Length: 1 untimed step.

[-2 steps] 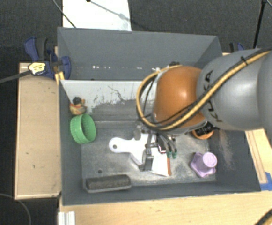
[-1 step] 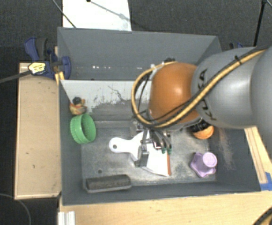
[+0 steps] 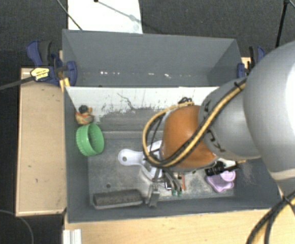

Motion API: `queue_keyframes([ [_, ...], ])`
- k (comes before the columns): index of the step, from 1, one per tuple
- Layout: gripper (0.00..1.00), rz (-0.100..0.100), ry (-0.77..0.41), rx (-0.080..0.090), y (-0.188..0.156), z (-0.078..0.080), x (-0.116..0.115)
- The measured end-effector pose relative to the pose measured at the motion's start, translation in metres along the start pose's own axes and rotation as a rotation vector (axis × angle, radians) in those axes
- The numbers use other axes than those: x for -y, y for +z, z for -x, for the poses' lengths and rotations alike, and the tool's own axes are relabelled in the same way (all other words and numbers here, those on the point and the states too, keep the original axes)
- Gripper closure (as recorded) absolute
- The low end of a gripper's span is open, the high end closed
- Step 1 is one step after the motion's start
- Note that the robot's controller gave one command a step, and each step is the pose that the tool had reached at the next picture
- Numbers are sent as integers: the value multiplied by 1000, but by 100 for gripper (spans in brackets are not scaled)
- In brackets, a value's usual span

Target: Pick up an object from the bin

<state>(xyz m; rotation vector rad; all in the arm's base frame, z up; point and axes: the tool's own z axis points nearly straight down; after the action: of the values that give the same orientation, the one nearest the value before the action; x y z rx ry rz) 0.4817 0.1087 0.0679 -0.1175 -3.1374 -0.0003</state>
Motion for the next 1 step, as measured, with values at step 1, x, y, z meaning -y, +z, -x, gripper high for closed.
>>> queue_keyframes([
  [1,100,1,71,3,-2,19,-4],
])
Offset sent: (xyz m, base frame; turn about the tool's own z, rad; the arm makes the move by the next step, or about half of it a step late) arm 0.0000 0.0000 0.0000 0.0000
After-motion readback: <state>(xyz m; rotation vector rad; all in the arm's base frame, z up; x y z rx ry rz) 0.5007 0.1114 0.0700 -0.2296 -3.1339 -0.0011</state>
